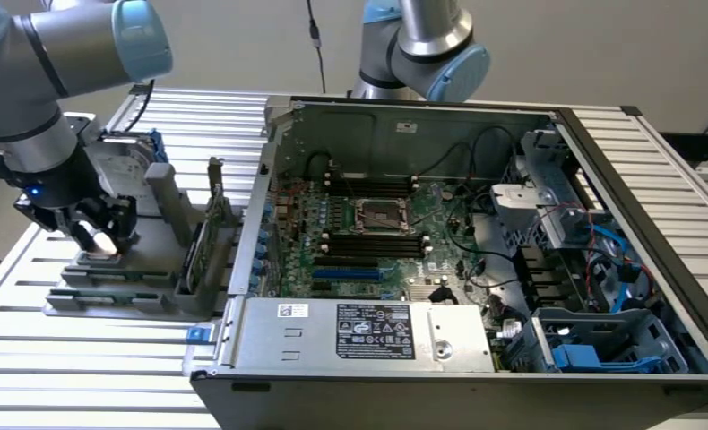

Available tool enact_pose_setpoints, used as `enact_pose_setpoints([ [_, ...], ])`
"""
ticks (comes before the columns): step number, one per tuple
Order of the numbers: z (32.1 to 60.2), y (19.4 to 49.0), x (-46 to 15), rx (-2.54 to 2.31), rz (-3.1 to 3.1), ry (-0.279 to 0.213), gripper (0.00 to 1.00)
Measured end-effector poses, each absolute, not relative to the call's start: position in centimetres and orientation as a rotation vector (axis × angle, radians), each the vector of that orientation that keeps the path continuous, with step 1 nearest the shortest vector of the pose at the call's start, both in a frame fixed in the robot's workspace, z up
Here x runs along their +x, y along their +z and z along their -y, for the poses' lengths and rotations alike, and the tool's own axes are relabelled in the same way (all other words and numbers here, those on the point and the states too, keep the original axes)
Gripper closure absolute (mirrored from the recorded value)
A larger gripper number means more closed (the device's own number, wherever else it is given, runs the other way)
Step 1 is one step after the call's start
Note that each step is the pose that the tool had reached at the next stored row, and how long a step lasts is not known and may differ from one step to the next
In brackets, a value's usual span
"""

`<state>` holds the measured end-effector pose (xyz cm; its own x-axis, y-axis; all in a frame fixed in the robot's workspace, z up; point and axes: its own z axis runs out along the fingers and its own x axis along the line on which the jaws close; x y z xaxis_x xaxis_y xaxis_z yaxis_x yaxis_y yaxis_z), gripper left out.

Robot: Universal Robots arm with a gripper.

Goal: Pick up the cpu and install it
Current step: 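Pick up the cpu and move it towards the insertion slot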

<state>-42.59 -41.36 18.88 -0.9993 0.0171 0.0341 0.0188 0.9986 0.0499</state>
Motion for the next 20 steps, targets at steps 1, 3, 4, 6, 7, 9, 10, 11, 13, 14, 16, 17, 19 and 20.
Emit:
enact_pose_setpoints([
  [1, 41.4, 19.2, -42.6, -0.028, 3.106, -0.080, 0.45],
  [3, 41.4, 19.8, -42.6, -0.028, 3.106, -0.081, 0.45],
  [4, 41.4, 20.2, -42.6, -0.028, 3.106, -0.081, 0.45],
  [6, 41.4, 20.9, -42.6, -0.028, 3.106, -0.082, 0.45],
  [7, 41.4, 21.4, -42.6, -0.028, 3.106, -0.082, 0.45],
  [9, 41.4, 22.3, -42.6, -0.028, 3.106, -0.082, 0.45],
  [10, 41.4, 22.8, -42.6, -0.028, 3.106, -0.082, 0.45],
  [11, 41.4, 23.2, -42.6, -0.028, 3.106, -0.082, 0.45],
  [13, 41.4, 24.1, -42.5, -0.027, 3.106, -0.082, 0.45],
  [14, 41.4, 24.6, -42.5, -0.027, 3.106, -0.082, 0.45],
  [16, 41.3, 25.5, -42.3, -0.026, 3.106, -0.082, 0.45],
  [17, 41.3, 26.0, -42.1, -0.025, 3.106, -0.082, 0.45],
  [19, 41.3, 26.8, -41.8, -0.022, 3.105, -0.083, 0.45],
  [20, 41.2, 27.3, -41.6, -0.021, 3.105, -0.083, 0.45],
])
